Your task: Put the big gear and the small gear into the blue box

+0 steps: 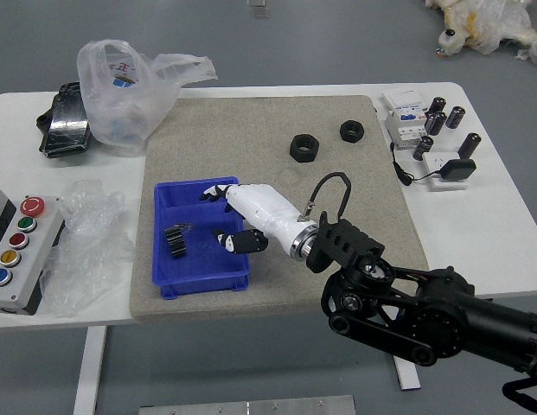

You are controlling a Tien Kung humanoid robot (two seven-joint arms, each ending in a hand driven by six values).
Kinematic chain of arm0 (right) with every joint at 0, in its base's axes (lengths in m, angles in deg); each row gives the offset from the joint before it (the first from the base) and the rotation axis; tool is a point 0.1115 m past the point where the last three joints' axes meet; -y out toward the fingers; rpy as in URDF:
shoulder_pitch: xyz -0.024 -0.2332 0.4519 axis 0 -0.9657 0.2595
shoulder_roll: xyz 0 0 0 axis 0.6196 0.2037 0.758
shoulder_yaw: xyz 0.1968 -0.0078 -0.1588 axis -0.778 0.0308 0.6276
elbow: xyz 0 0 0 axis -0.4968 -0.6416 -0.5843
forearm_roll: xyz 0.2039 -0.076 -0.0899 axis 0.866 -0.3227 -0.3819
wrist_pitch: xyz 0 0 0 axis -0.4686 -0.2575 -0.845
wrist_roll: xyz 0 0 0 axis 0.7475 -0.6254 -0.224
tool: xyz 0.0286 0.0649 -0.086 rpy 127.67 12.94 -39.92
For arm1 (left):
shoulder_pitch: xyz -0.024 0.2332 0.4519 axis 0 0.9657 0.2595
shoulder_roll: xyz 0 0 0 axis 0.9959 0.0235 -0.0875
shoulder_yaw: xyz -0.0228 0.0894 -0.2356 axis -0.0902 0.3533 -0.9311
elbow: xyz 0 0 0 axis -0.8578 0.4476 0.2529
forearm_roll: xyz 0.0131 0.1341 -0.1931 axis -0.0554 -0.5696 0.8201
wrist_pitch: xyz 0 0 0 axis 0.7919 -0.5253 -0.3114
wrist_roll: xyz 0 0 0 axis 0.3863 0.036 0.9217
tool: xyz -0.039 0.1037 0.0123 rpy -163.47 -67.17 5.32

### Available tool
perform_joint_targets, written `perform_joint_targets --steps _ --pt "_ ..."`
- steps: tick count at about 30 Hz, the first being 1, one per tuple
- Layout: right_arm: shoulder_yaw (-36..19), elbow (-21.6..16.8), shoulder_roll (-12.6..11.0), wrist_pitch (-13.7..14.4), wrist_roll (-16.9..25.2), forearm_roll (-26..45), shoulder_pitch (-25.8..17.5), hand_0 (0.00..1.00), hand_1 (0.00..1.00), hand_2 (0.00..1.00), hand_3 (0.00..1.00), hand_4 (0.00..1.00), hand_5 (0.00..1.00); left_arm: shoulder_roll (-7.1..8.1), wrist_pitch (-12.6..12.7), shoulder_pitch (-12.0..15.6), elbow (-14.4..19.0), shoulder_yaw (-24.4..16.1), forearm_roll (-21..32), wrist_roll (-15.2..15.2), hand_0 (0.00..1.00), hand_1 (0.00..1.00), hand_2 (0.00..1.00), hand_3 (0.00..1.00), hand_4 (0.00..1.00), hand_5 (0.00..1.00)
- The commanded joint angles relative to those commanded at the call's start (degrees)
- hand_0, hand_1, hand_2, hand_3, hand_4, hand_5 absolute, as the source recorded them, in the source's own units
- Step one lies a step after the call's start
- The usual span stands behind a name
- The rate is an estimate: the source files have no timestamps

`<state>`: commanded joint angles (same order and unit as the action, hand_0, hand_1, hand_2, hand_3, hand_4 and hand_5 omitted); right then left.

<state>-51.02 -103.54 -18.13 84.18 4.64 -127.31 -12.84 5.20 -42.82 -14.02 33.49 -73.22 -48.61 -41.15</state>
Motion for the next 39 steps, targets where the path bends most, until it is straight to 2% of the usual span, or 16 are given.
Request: perform_joint_targets --steps 4,11,15,21,27,32,39 --pt "-3.0 -0.7 -1.1 1.1 0.4 -0.2 -1.1 0.425 0.63 0.772 0.777 0.592 0.049 -0.09 0.0 0.0 0.0 0.0 0.0 0.0 0.645 0.542 0.544 0.652 0.659 0.161" --pt "-11.4 -1.0 -8.1 0.9 -0.4 -0.1 -5.7 0.409 0.627 0.766 0.758 0.605 0.048 0.09 0.1 0.2 -0.1 0.1 0.3 -0.2 0.644 0.542 0.544 0.652 0.658 0.161" --pt "-15.0 -0.9 -10.2 1.6 0.3 1.6 -9.9 0.393 0.62 0.767 0.758 0.61 0.046 0.1 0.2 0.3 -0.1 0.1 0.4 -0.2 0.644 0.542 0.544 0.652 0.658 0.161" --pt "-15.9 -0.3 -9.3 4.1 3.2 5.6 -17.0 0.389 0.617 0.764 0.75 0.615 0.045 -0.15 0.1 0.5 -0.2 -0.3 -0.1 -0.2 0.644 0.542 0.544 0.651 0.658 0.159" --pt "-14.4 -0.8 -8.3 7.8 8.6 12.4 -20.9 0.387 0.612 0.76 0.735 0.632 0.038 -0.08 0.1 0.4 -0.3 -0.3 -0.2 -0.3 0.644 0.542 0.544 0.651 0.658 0.16" --pt "-12.8 -1.3 -8.2 8.9 11.3 17.5 -22.2 0.392 0.612 0.753 0.731 0.642 0.041 0.06 0.1 0.4 -0.3 -0.4 -0.2 -0.4 0.645 0.542 0.544 0.651 0.658 0.16" --pt "-12.2 -1.7 -8.3 8.2 10.8 17.6 -22.2 0.391 0.614 0.753 0.733 0.654 0.046 -0.03 0.1 0.4 -0.3 -0.3 -0.2 -0.4 0.644 0.542 0.543 0.651 0.658 0.161"
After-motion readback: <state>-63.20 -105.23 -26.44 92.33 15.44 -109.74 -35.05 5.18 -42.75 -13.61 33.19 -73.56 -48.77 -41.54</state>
